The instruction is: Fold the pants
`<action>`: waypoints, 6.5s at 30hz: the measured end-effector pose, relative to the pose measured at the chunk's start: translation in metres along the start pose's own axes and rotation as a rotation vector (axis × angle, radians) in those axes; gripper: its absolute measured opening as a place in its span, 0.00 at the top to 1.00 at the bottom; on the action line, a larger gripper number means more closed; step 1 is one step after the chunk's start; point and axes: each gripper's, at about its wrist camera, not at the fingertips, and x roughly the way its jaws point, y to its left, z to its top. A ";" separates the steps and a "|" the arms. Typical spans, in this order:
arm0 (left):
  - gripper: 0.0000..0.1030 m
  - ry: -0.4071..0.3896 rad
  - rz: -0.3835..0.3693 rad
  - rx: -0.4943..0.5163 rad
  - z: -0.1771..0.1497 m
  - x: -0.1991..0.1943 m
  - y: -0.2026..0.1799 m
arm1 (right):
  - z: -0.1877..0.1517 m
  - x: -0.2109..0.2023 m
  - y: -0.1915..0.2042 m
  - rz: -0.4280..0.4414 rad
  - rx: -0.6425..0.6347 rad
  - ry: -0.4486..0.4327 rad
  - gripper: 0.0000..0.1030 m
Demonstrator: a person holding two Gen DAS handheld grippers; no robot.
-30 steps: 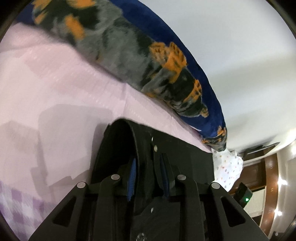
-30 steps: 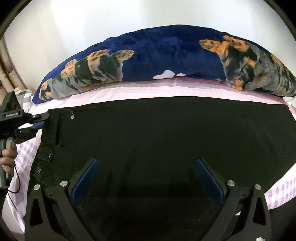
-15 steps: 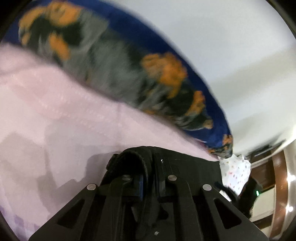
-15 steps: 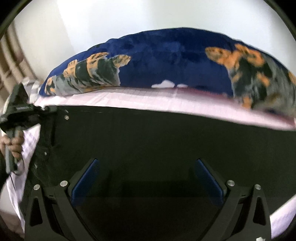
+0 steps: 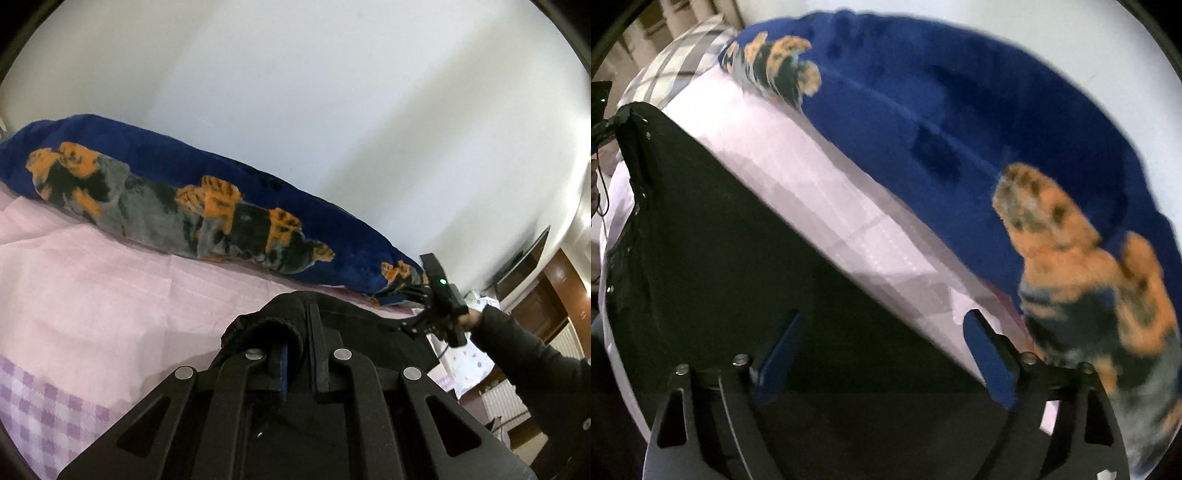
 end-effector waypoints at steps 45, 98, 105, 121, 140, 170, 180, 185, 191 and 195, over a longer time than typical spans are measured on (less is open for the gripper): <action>0.91 0.083 0.047 0.146 -0.118 -0.114 -0.043 | -0.247 -0.106 0.177 -0.244 0.420 -0.210 0.94; 0.81 0.163 0.117 -0.478 -0.219 -0.094 -0.006 | -0.331 -0.036 0.221 0.340 1.269 -0.578 0.47; 0.88 0.086 0.114 -0.424 -0.189 -0.112 -0.025 | -0.327 -0.027 0.208 0.401 1.293 -0.650 0.47; 0.88 0.128 0.220 -0.340 -0.165 -0.109 -0.033 | -0.393 -0.060 0.103 0.219 1.518 -0.889 0.64; 0.88 0.260 0.333 -0.160 -0.180 -0.090 -0.025 | -0.396 -0.104 0.099 -0.029 1.391 -0.743 0.95; 0.50 0.446 0.340 0.034 -0.203 -0.121 -0.009 | -0.441 -0.118 0.184 -0.113 1.384 -0.595 0.96; 0.46 0.327 0.547 0.303 -0.192 -0.156 -0.051 | -0.438 -0.120 0.176 -0.049 1.391 -0.637 0.96; 0.45 0.289 0.428 0.406 -0.191 -0.131 -0.102 | -0.440 -0.120 0.171 0.008 1.428 -0.666 0.96; 0.44 0.405 0.149 0.558 -0.226 -0.045 -0.184 | -0.435 -0.123 0.163 0.033 1.423 -0.643 0.96; 0.44 0.502 0.019 0.646 -0.263 0.008 -0.236 | -0.432 -0.126 0.159 0.040 1.417 -0.635 0.96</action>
